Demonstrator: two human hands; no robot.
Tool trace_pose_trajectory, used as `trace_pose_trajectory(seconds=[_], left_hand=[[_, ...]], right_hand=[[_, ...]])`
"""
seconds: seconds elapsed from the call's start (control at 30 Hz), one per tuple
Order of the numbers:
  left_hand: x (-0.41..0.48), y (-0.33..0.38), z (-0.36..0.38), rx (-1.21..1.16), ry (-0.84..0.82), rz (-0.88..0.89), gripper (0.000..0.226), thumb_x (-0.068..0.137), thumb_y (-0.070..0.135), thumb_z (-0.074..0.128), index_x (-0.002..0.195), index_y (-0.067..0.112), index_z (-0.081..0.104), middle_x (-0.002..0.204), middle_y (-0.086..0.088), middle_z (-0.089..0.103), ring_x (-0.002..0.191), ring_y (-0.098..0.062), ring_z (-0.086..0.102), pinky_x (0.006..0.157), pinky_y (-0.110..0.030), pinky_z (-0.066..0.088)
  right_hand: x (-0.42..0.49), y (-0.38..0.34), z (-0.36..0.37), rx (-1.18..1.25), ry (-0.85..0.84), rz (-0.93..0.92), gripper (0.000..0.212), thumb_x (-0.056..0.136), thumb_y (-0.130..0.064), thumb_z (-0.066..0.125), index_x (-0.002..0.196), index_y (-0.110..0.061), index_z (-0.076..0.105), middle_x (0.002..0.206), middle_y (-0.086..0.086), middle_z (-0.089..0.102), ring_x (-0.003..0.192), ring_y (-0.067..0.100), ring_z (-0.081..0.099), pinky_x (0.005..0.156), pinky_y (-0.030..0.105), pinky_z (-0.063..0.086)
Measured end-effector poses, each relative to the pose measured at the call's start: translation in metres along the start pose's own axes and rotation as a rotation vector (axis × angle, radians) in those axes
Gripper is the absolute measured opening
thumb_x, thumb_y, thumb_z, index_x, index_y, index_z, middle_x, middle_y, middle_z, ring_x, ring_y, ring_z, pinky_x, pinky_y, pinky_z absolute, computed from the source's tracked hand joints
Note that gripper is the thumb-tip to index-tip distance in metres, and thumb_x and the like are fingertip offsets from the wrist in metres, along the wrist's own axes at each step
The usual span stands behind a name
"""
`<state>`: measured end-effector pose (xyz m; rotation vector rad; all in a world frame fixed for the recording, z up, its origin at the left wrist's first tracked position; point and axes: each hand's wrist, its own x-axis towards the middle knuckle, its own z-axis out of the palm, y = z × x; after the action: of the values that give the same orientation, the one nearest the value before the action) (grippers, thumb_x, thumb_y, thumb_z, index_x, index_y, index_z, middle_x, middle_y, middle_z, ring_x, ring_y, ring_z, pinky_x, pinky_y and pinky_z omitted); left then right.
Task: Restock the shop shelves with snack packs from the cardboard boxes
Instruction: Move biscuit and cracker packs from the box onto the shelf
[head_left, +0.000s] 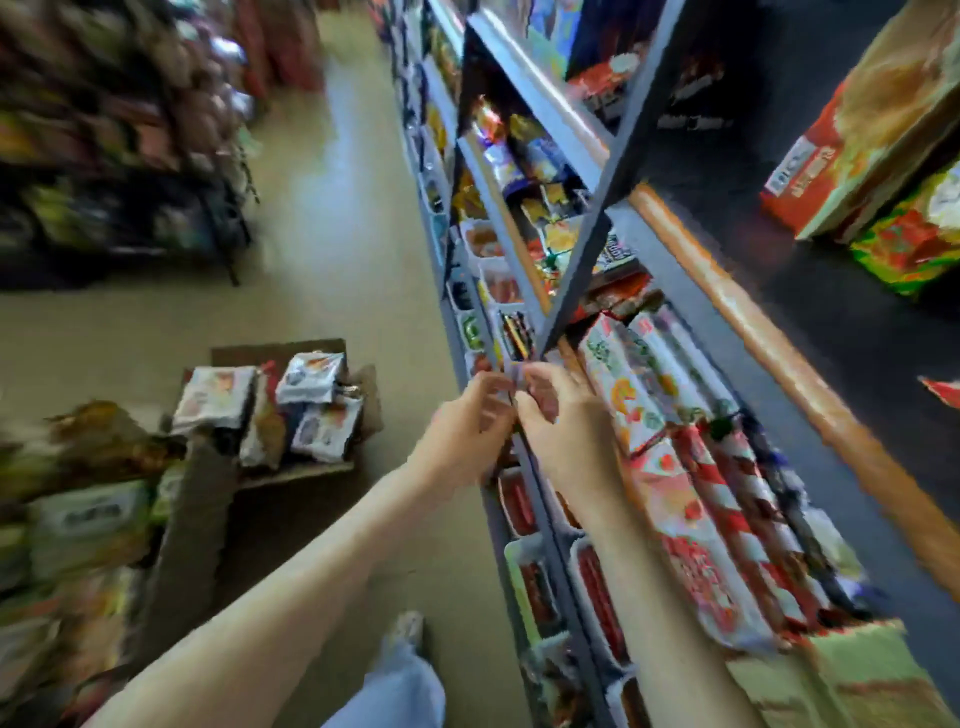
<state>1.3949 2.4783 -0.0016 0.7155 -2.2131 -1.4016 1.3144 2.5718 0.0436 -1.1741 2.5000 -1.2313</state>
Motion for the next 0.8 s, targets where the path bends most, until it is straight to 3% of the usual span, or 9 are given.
trace_pose_trajectory(seconds=[0.1,0.23,0.37,0.5,0.63,0.7,0.8], left_hand=[[-0.025,-0.061,-0.051,0.194,0.071,-0.213,0.031,0.095,0.017,0.052,0.125,0.014,0.051,0.1,-0.007,0.068,0.093,-0.028,0.066,0.08,-0.034,0.049],[-0.066,-0.127,-0.11,0.31,0.175,-0.47,0.036,0.096,0.022,0.049,0.132,0.018,0.045,0.112,-0.005,0.068,0.099,-0.023,0.065,0.082,-0.032,0.05],[-0.112,-0.192,-0.167,0.279,0.278,-0.745,0.034,0.098,0.024,0.046,0.131,0.02,0.044,0.11,-0.003,0.066,0.092,-0.019,0.064,0.077,-0.033,0.052],[-0.163,-0.264,-0.224,0.231,0.366,-0.999,0.039,0.098,0.024,0.045,0.136,0.016,0.04,0.127,-0.006,0.057,0.109,-0.025,0.059,0.088,-0.037,0.051],[-0.211,-0.327,-0.273,0.242,0.433,-1.244,0.054,0.096,0.026,0.046,0.146,0.013,0.029,0.143,-0.014,0.043,0.129,-0.032,0.043,0.103,-0.04,0.04],[-0.233,-0.352,-0.291,0.225,0.469,-1.388,0.056,0.095,0.022,0.047,0.147,0.011,0.027,0.145,-0.017,0.038,0.131,-0.035,0.04,0.103,-0.04,0.038],[-0.265,-0.386,-0.303,0.202,0.46,-1.541,0.057,0.096,0.025,0.046,0.148,0.014,0.024,0.147,-0.017,0.032,0.128,-0.037,0.04,0.098,-0.04,0.041]], right_hand=[[0.009,-0.018,0.066,0.032,-0.226,-0.028,0.03,0.088,-0.01,0.063,0.118,-0.008,0.063,0.112,0.008,0.063,0.1,0.021,0.063,0.093,0.035,0.048],[0.014,-0.041,0.154,0.014,-0.477,-0.05,0.031,0.09,-0.011,0.06,0.121,-0.008,0.06,0.115,0.01,0.061,0.107,0.024,0.059,0.096,0.033,0.046],[0.008,-0.067,0.238,-0.011,-0.668,-0.051,0.032,0.091,-0.011,0.058,0.123,-0.009,0.058,0.121,0.01,0.058,0.111,0.024,0.057,0.088,0.021,0.04],[0.004,-0.096,0.323,-0.066,-0.882,-0.028,0.046,0.093,-0.017,0.056,0.138,-0.016,0.045,0.139,0.001,0.048,0.127,0.017,0.047,0.102,0.03,0.043],[-0.002,-0.119,0.412,-0.188,-1.058,-0.054,0.056,0.094,-0.019,0.056,0.146,-0.018,0.035,0.146,0.001,0.041,0.132,0.017,0.042,0.105,0.032,0.041],[-0.01,-0.128,0.455,-0.252,-1.159,-0.077,0.055,0.094,-0.016,0.054,0.145,-0.016,0.034,0.146,0.003,0.04,0.132,0.019,0.042,0.104,0.033,0.042],[-0.035,-0.138,0.517,-0.306,-1.295,-0.124,0.037,0.092,-0.016,0.052,0.128,-0.014,0.048,0.13,0.006,0.052,0.122,0.023,0.05,0.097,0.033,0.045]])
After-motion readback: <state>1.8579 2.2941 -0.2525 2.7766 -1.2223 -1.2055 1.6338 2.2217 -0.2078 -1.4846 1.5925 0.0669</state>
